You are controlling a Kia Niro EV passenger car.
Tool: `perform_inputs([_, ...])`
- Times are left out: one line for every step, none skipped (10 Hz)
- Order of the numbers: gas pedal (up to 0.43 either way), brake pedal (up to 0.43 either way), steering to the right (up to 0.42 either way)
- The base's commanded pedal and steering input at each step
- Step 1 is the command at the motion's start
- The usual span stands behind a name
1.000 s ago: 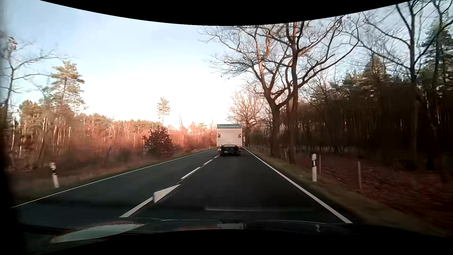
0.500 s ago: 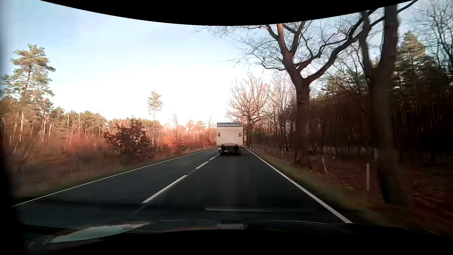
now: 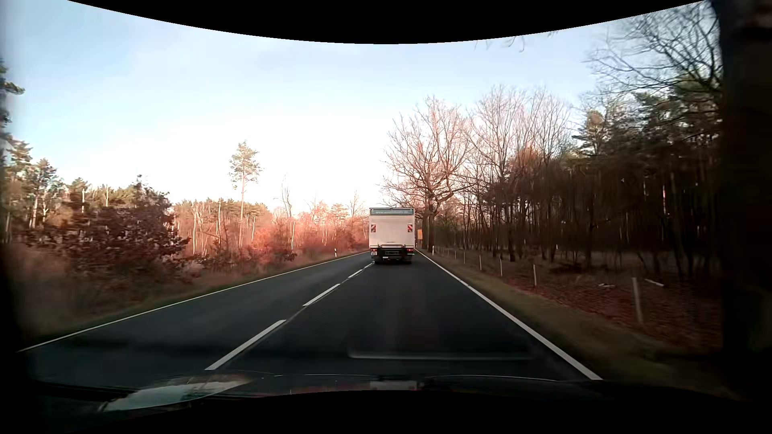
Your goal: Follow the waypoints while adhering to traffic rules and regulations
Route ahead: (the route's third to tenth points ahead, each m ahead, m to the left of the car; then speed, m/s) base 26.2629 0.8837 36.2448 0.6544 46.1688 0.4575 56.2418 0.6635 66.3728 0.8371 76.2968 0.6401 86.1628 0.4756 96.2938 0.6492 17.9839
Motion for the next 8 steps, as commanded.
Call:
perform_inputs([0.067, 0.0, -0.002])
perform_inputs([0.067, 0.0, -0.002])
perform_inputs([0.067, 0.0, -0.002])
perform_inputs([0.067, 0.0, -0.002])
perform_inputs([0.059, 0.0, -0.002])
perform_inputs([0.059, 0.0, -0.002])
perform_inputs([0.059, 0.0, -0.002])
perform_inputs([0.047, 0.0, -0.003])
